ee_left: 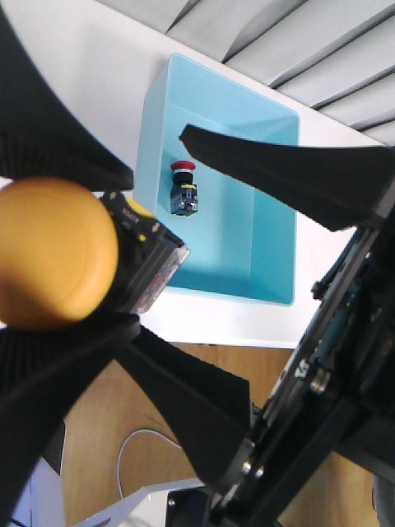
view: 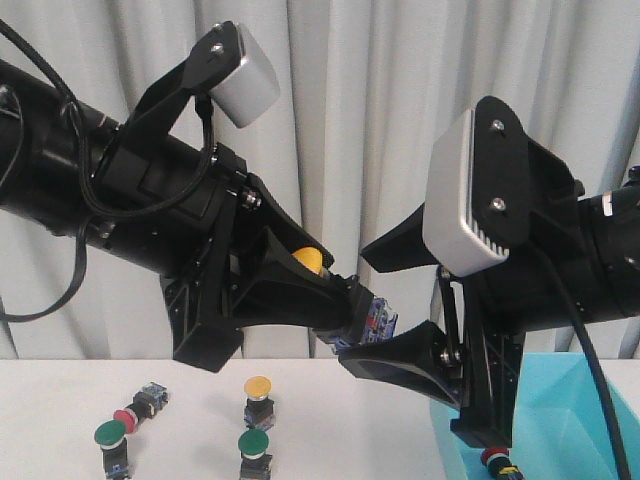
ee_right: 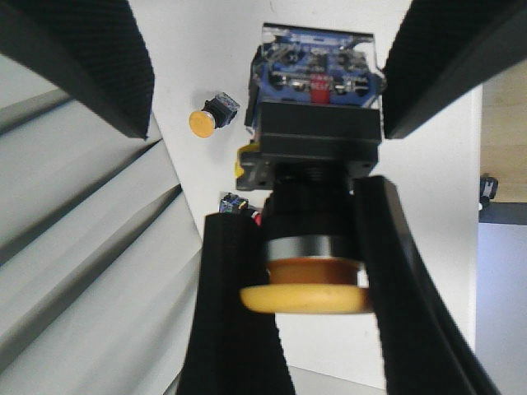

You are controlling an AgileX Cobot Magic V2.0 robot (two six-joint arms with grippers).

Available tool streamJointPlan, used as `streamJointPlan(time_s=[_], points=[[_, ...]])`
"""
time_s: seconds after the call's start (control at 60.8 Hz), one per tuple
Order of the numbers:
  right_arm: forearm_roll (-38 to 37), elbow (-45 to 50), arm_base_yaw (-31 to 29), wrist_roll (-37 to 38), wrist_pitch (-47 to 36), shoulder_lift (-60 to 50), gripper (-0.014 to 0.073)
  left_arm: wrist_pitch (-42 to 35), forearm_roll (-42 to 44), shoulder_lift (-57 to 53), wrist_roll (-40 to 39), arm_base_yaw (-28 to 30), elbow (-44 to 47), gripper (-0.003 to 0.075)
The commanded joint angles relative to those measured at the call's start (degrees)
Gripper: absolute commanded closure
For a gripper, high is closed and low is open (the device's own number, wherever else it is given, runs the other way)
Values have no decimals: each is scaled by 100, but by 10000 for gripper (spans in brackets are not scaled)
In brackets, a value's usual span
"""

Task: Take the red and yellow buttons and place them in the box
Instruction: 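Pass the yellow button from the left gripper to the right gripper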

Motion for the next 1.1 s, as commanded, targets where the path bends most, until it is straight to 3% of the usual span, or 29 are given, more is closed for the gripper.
streamJointPlan(time_s=[0.0, 0.872, 1.086], points=[[241, -152, -7, 8, -191, -129, 33, -117, -327, -225, -81, -44, -138, 727], [285, -152, -7, 7, -124, -129, 34, -298, -718, -225, -537, -44, -138, 727], [295, -152, -7, 7, -119, -129, 97, -385, -945, -225, -543, -44, -138, 727]])
